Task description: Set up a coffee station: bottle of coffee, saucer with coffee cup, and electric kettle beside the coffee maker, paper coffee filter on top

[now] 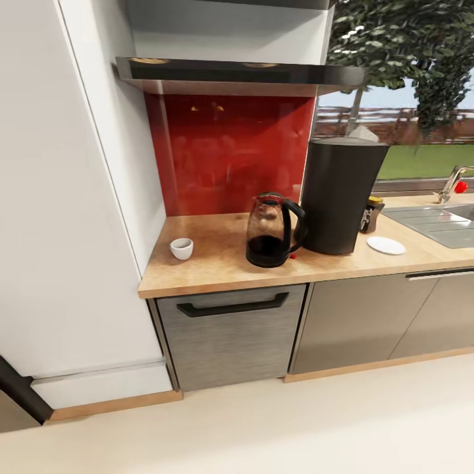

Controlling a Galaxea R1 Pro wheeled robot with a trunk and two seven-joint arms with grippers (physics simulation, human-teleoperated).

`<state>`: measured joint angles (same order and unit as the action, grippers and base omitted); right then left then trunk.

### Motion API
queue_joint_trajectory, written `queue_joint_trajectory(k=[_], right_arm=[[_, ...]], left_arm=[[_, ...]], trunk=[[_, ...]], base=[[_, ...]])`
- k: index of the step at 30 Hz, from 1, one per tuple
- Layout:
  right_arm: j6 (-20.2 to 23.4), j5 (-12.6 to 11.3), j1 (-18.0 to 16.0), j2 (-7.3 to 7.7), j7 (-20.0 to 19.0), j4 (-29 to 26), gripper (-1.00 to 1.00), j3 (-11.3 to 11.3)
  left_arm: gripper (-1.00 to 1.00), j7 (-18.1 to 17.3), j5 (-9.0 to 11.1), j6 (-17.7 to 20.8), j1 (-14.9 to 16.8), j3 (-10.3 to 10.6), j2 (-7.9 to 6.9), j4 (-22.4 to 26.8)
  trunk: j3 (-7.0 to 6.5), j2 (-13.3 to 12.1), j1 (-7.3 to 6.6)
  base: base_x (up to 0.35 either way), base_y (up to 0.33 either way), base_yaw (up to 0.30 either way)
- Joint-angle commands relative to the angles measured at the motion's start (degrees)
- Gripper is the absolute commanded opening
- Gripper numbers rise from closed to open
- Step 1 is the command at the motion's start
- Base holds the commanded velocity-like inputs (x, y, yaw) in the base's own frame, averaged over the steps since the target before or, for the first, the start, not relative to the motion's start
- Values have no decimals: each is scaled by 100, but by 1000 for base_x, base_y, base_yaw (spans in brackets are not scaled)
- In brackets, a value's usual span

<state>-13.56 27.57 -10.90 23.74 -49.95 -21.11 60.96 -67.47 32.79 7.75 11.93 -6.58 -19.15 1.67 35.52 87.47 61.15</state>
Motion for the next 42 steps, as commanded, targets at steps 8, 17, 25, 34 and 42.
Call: queue_joint_trajectory(k=[8,17,25,34,42], right_arm=[[-33,58,-8,-1,-24,1,100,48],[-33,58,-8,-1,-23,1,100,48],[-33,64,-8,-1,-23,10,100,48],[-33,65,-8,-4,-23,34,100,48],[-33,65,-8,-5,-18,42,100,48]], left_arm=[[100,-23,-27,60,3,-45,-1,0],[100,-21,-27,60,3,-45,-1,0],[100,-20,-27,60,3,-47,-1,0],[100,-21,-27,60,3,-48,-1,0],[100,-20,-27,60,3,-50,-1,0]], trunk=[[5,3,0],[5,3,0],[5,3,0],[5,3,0],[5,3,0]], base=[[0,-52,0],[0,-45,0],[0,8,0],[0,180,0],[0,26,0]])
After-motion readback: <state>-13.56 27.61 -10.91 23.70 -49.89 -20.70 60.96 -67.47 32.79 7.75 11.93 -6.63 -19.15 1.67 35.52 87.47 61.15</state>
